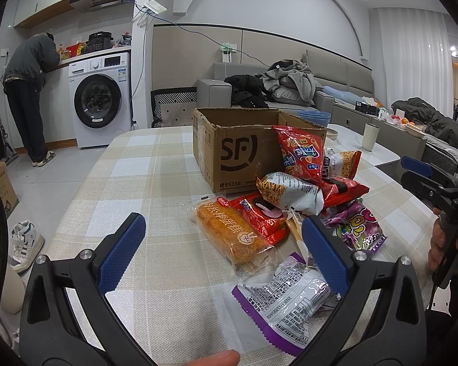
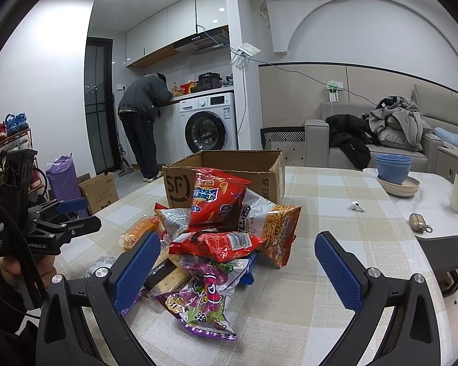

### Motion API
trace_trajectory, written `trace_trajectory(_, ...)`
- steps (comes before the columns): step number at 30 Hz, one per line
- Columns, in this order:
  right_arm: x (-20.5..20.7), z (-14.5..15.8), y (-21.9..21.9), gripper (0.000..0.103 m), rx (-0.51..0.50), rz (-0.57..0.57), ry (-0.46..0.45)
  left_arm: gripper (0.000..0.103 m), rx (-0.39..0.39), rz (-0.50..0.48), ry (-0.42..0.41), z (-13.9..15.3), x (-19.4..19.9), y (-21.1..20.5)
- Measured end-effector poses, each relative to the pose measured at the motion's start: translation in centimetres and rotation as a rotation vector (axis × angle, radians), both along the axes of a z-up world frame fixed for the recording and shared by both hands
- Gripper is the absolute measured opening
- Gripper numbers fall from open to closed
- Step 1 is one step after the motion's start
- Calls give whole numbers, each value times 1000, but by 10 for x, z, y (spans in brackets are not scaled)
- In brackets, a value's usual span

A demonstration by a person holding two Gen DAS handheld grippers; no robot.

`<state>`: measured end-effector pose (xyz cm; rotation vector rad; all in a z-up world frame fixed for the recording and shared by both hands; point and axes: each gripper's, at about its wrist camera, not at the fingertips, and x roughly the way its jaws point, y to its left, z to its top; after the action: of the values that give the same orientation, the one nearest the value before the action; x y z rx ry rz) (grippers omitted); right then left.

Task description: Organize snacks

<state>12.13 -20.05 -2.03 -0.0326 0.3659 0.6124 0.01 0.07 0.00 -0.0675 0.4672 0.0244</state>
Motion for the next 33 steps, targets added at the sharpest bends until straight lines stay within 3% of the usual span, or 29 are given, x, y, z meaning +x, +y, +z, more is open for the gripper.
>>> trace_trajectory(33, 0, 0, 0, 103, -11, -11, 3, 102, 2, -1, 3, -1, 1, 2)
